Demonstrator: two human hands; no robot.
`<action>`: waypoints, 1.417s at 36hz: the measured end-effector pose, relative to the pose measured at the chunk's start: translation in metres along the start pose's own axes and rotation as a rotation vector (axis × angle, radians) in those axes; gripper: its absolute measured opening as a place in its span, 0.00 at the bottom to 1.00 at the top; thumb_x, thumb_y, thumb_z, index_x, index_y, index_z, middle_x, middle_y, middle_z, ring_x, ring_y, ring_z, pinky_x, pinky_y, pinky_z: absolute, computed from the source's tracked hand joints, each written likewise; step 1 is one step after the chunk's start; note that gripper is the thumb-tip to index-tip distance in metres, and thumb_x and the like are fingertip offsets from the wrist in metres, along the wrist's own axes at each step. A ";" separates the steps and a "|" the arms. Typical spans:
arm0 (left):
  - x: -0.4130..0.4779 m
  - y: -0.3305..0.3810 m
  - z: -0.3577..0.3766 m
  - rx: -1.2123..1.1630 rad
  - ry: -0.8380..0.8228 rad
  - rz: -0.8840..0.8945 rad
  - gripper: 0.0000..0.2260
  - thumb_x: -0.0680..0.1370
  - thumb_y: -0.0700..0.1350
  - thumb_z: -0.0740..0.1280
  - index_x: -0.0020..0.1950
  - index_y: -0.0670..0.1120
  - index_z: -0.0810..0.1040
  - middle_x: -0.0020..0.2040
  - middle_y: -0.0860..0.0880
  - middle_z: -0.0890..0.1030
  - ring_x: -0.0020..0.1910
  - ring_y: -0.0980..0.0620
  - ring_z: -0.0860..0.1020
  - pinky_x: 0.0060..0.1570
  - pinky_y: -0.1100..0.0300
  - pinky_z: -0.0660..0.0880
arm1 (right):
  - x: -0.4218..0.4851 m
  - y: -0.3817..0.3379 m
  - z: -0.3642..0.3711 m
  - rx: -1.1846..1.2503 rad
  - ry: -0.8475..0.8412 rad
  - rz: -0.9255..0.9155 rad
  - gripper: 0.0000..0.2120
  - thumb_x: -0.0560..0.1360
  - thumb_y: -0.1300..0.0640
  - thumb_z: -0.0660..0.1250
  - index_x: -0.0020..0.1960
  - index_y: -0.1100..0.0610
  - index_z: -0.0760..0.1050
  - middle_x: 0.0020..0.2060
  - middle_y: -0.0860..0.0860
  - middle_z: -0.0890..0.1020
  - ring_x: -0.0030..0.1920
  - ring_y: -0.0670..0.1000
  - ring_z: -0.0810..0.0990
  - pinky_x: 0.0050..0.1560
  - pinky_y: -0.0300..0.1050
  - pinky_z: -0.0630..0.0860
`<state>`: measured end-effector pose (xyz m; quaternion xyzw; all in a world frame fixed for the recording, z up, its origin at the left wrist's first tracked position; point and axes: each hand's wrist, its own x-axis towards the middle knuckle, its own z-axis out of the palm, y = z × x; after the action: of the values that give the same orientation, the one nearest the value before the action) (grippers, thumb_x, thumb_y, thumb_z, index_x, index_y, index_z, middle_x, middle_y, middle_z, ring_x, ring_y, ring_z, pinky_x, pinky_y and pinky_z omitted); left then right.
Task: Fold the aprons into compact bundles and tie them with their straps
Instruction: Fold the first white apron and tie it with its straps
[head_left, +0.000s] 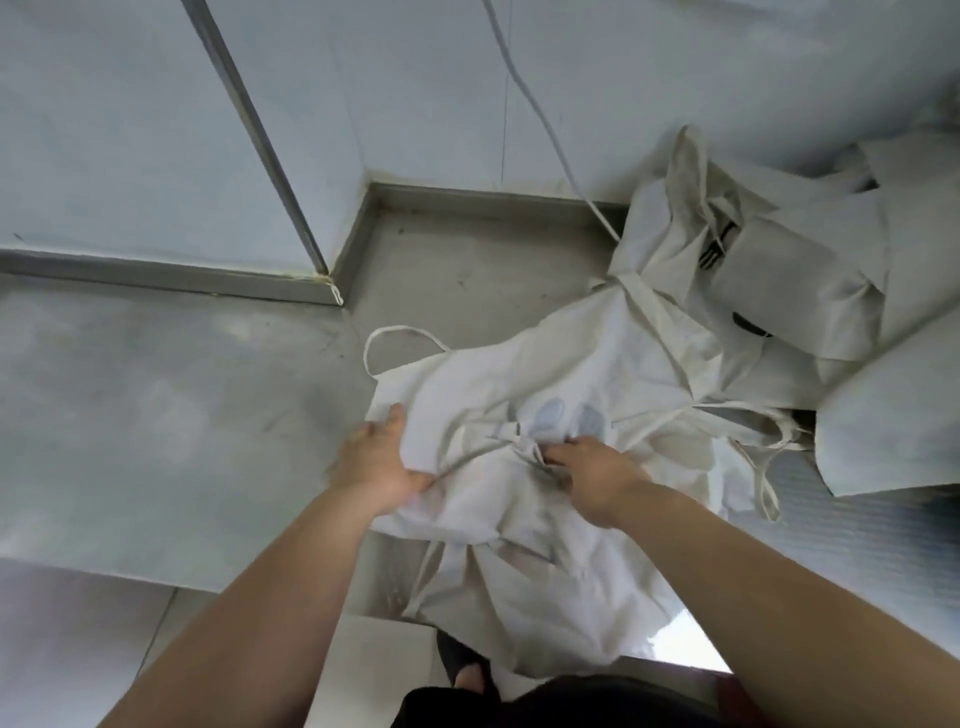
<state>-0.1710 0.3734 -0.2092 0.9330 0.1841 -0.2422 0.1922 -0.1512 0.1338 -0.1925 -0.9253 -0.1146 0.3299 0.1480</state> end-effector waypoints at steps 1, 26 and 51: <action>0.006 -0.003 0.004 0.023 0.001 0.004 0.38 0.71 0.56 0.71 0.76 0.56 0.54 0.72 0.45 0.59 0.68 0.43 0.66 0.66 0.50 0.66 | 0.000 0.002 0.002 -0.010 0.019 0.036 0.24 0.78 0.62 0.57 0.71 0.44 0.66 0.68 0.53 0.67 0.66 0.56 0.70 0.65 0.45 0.67; 0.051 0.092 -0.033 0.002 0.111 0.433 0.27 0.74 0.54 0.68 0.71 0.48 0.68 0.69 0.42 0.68 0.68 0.44 0.67 0.66 0.56 0.64 | 0.000 0.049 -0.023 0.425 0.331 0.534 0.40 0.71 0.45 0.68 0.75 0.47 0.49 0.71 0.55 0.63 0.69 0.59 0.66 0.67 0.54 0.64; 0.083 0.130 -0.039 0.122 0.023 0.511 0.33 0.73 0.69 0.58 0.69 0.48 0.71 0.68 0.43 0.69 0.68 0.45 0.65 0.65 0.56 0.62 | 0.033 0.057 -0.056 0.691 0.554 0.457 0.40 0.70 0.55 0.68 0.74 0.51 0.48 0.66 0.56 0.65 0.65 0.59 0.68 0.64 0.53 0.69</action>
<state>-0.0318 0.3003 -0.1864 0.9618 -0.0703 -0.1856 0.1885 -0.0836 0.0795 -0.1901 -0.8764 0.2506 0.1145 0.3950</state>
